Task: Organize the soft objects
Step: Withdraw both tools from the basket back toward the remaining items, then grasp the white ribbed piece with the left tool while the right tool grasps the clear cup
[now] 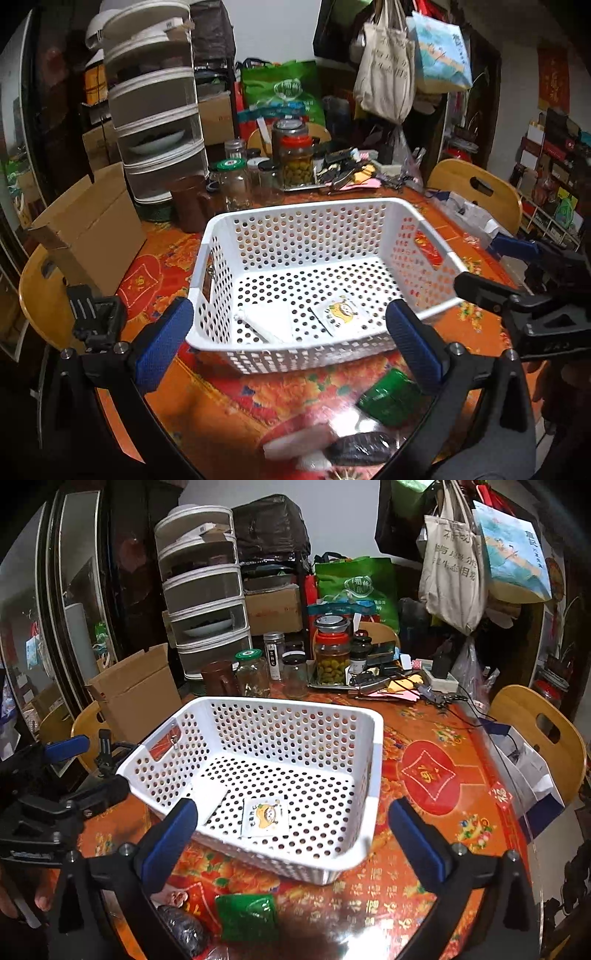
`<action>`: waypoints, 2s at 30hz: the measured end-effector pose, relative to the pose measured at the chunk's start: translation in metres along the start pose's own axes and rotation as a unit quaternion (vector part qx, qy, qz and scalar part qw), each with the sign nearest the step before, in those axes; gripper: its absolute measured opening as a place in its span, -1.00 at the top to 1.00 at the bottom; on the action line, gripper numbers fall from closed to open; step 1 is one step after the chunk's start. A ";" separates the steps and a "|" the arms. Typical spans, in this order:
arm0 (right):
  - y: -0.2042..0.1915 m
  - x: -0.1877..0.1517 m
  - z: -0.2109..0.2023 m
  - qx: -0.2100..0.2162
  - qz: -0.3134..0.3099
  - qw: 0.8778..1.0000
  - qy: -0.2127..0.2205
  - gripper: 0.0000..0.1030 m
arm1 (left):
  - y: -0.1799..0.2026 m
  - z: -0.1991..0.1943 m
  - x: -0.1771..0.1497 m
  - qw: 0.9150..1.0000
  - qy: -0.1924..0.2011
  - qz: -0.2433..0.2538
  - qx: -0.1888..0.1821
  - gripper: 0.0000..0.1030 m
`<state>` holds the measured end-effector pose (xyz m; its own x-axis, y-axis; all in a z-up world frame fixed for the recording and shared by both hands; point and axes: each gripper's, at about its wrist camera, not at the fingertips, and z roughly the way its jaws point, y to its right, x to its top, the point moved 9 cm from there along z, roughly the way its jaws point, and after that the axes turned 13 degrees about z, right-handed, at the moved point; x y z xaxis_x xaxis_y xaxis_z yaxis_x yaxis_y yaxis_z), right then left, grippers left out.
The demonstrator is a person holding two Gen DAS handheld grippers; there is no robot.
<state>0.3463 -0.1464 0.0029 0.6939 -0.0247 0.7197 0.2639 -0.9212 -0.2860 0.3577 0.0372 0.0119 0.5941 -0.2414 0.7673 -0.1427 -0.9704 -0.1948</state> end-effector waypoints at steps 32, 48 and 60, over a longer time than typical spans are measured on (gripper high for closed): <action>-0.013 -0.161 -0.069 0.032 0.017 0.999 0.001 -1.00 | 0.040 -0.085 -0.155 0.999 0.007 -0.033 -0.016 -1.00; -0.021 -0.219 -0.028 0.050 0.027 0.997 -0.056 -0.58 | 0.066 -0.036 -0.219 0.998 -0.019 -0.028 -0.057 -0.98; -0.034 -0.226 -0.004 0.044 0.019 0.995 -0.082 -0.24 | 0.076 -0.013 -0.233 0.997 -0.041 -0.012 -0.066 -0.67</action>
<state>0.1781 -0.1114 -0.1472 0.8026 0.0114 0.5963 0.2884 -0.8826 -0.3713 0.1978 0.0192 -0.1736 0.6600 -0.2225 0.7175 -0.2279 -0.9694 -0.0910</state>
